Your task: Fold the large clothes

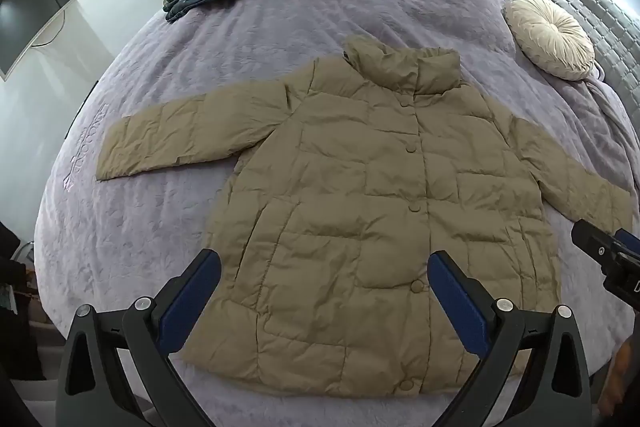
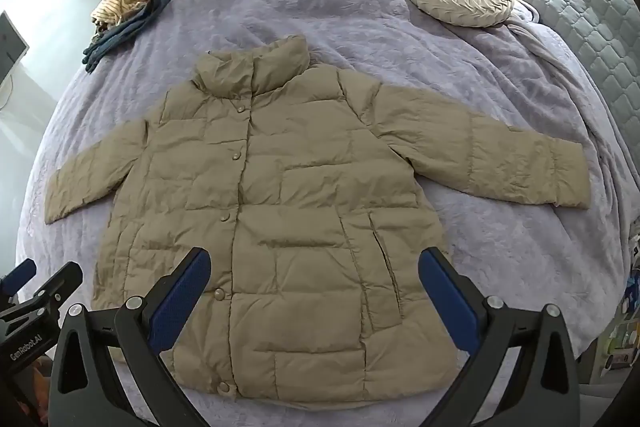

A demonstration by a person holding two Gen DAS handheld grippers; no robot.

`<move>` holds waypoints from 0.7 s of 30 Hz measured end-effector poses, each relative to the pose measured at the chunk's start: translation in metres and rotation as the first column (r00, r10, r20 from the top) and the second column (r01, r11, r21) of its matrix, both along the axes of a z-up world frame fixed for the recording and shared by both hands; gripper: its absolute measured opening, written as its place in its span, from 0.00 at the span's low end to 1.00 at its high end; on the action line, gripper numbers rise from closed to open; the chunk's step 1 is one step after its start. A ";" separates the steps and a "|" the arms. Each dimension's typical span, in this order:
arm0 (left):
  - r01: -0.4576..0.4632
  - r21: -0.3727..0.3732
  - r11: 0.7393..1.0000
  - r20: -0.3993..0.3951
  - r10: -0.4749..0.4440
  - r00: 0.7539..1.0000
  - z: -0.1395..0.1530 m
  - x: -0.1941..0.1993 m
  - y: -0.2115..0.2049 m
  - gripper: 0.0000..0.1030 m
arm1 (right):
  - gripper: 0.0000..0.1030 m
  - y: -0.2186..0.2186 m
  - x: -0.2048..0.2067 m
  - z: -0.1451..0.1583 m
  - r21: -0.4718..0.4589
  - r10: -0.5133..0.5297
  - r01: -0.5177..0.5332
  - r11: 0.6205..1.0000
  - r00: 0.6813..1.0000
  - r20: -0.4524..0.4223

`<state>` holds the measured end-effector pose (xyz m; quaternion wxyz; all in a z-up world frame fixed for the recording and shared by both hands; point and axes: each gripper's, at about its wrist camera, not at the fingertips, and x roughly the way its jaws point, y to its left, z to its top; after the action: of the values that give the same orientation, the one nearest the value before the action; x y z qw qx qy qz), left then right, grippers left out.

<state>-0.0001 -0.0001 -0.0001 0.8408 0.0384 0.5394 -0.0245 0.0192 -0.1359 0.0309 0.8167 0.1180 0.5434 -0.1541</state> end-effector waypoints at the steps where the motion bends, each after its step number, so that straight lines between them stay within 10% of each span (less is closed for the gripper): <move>1: 0.001 0.000 1.000 0.000 -0.001 1.000 0.000 0.000 0.000 1.00 | 1.00 0.000 0.000 0.000 0.002 0.000 0.000 1.000 1.000 -0.002; 21: -0.005 -0.003 1.000 -0.001 0.005 1.000 -0.013 0.005 -0.015 1.00 | 1.00 -0.003 0.000 -0.002 0.003 0.000 0.000 1.000 1.000 -0.004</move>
<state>0.0049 -0.0154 -0.0129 0.8406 0.0361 0.5400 -0.0234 0.0192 -0.1393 0.0292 0.8155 0.1187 0.5452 -0.1534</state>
